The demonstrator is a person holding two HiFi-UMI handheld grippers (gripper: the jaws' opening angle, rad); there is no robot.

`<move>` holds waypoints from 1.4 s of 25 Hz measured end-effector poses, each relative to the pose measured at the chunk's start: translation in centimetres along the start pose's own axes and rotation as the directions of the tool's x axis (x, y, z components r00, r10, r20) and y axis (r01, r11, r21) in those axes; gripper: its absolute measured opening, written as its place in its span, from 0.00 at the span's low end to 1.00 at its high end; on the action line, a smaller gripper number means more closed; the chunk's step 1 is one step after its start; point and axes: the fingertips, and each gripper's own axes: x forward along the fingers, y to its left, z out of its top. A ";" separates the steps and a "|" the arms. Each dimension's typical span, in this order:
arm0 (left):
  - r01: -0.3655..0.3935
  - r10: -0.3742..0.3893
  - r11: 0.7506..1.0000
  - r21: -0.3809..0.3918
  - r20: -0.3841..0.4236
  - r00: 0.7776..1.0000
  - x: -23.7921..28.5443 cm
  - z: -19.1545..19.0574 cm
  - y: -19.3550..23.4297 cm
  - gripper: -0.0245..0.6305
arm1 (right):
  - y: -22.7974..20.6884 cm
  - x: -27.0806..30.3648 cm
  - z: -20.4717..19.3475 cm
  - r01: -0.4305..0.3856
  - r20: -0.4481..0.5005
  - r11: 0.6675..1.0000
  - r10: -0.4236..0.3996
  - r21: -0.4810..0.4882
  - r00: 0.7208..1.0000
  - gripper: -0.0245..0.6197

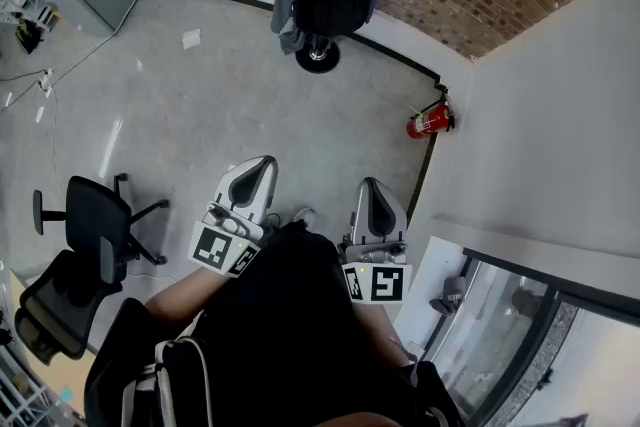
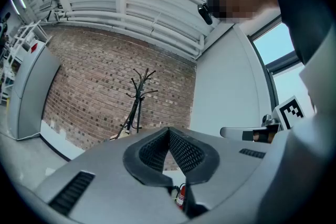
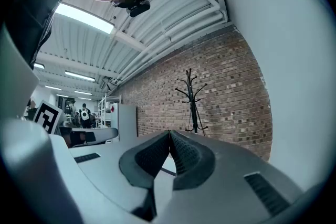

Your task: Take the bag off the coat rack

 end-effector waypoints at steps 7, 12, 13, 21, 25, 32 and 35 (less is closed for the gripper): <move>0.009 -0.009 1.000 0.014 -0.003 1.000 1.0 0.2 -0.4 0.07 | -1.0 -0.4 0.0 0.014 0.006 1.000 -0.014 -0.006 1.000 0.07; 0.069 -0.071 0.996 0.050 0.029 0.997 1.5 0.5 -2.5 0.07 | -1.6 -1.0 0.2 -0.025 0.014 1.000 0.025 0.008 1.000 0.07; 0.077 -0.079 0.996 0.053 0.038 0.996 1.6 0.4 -3.0 0.07 | -1.9 -1.0 0.1 -0.033 0.015 0.999 0.033 0.012 0.999 0.07; 0.007 -0.007 1.000 -0.025 -0.008 1.000 1.1 -2.2 -3.1 0.07 | -2.8 -1.6 -1.7 -0.051 -0.010 0.997 0.051 0.054 0.999 0.07; -0.016 0.016 1.000 -0.004 0.006 1.000 1.6 -1.4 -2.7 0.07 | -2.9 -1.3 -2.3 -0.062 -0.022 0.993 0.064 0.101 0.998 0.07; -0.013 0.013 1.000 -0.002 -0.006 1.000 3.3 -1.8 -2.3 0.07 | -4.6 -0.8 -1.2 -0.007 0.026 0.997 0.005 0.075 1.000 0.07; 0.020 -0.021 0.999 -0.027 -0.034 0.999 4.4 -3.0 -2.8 0.07 | -5.7 -0.3 -1.6 0.025 0.002 0.997 -0.025 0.077 1.000 0.07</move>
